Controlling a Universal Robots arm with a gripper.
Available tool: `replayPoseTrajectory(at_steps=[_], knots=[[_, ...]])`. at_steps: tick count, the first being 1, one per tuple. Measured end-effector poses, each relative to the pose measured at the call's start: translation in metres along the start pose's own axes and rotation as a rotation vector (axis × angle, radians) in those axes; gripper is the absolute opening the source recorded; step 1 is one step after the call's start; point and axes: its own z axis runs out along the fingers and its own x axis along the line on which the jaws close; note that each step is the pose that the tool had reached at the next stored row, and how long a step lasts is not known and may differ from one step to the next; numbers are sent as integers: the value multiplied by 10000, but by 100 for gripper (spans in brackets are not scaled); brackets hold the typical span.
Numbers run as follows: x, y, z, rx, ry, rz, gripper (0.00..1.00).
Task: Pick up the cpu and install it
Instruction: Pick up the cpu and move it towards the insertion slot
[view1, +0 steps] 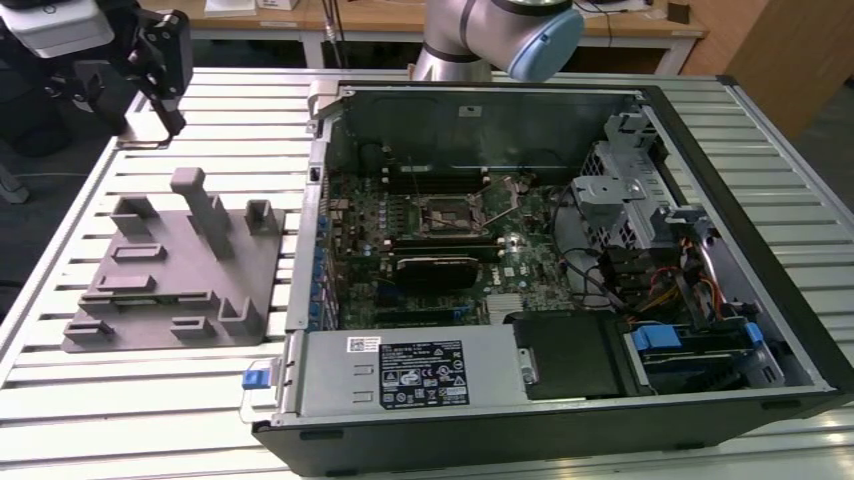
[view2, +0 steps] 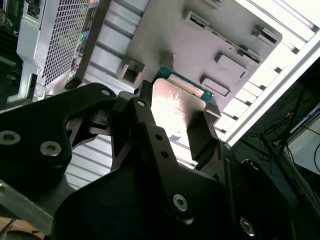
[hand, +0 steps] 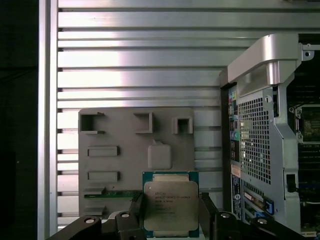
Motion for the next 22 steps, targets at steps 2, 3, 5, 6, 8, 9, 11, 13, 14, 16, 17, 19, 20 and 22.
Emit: replayPoseTrajectory(at_steps=[2, 3, 5, 6, 8, 9, 11, 13, 14, 16, 17, 19, 20, 22], knots=[[-5, 0, 0, 0, 1, -1, 53], [-9, 0, 0, 1, 1, -1, 53], [-14, 0, 0, 0, 0, 0, 53], [-17, 0, 1, 0, 0, 0, 53], [-23, 1, 0, 1, 1, 0, 53], [-25, 1, 1, 0, 0, 0, 53], [-30, 1, 1, 1, 1, -1, 53], [-36, 1, 1, 1, 1, 0, 53], [-39, 1, 1, 0, 1, 0, 53], [-44, 1, 1, 0, 0, 0, 53], [-46, 2, 1, 0, 1, 0, 53], [-52, 2, 2, 0, 0, -1, 53], [-54, 2, 2, 0, 0, 0, 53], [-59, 2, 1, 1, 1, -1, 53]])
